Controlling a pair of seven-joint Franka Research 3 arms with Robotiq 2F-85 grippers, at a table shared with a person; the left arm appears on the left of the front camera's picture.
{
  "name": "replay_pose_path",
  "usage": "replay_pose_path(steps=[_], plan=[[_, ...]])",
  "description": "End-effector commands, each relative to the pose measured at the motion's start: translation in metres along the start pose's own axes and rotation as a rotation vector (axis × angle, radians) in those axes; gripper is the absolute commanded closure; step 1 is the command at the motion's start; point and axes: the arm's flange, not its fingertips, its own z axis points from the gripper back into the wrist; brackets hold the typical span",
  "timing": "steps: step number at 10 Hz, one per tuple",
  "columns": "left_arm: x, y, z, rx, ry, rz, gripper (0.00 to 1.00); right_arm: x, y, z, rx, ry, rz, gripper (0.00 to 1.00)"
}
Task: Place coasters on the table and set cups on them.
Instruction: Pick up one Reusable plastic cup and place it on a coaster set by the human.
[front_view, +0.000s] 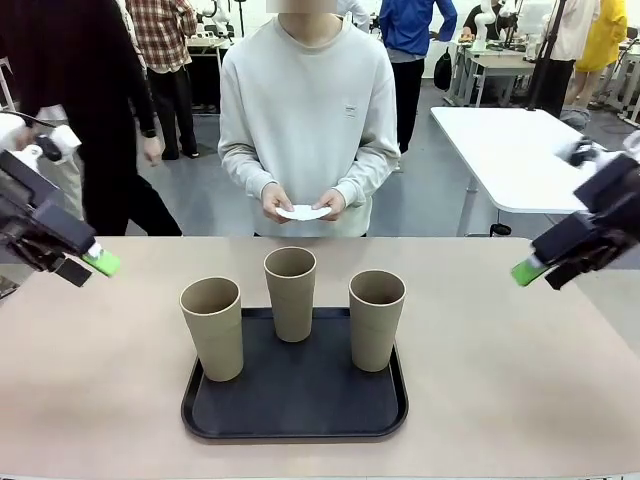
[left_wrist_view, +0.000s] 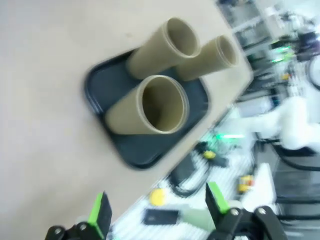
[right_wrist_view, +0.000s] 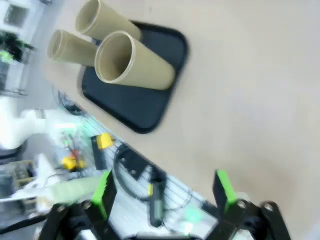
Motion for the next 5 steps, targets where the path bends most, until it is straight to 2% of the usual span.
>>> replay_pose_path(steps=[1, 3, 5], plan=[[0.0, 0.049, 0.028, -0.449, -0.086, 0.289, 0.0, -0.017, -0.058, 0.024, 0.416, -0.166, -0.396, 0.0], [-0.015, 0.102, 0.049, -0.589, -0.168, 0.378, 0.0, -0.031, -0.108, 0.045, 0.487, -0.24, -0.514, 0.0], [-0.032, 0.134, 0.075, -0.59, -0.189, 0.454, 0.0, -0.042, -0.121, 0.063, 0.527, -0.269, -0.54, 0.0]])
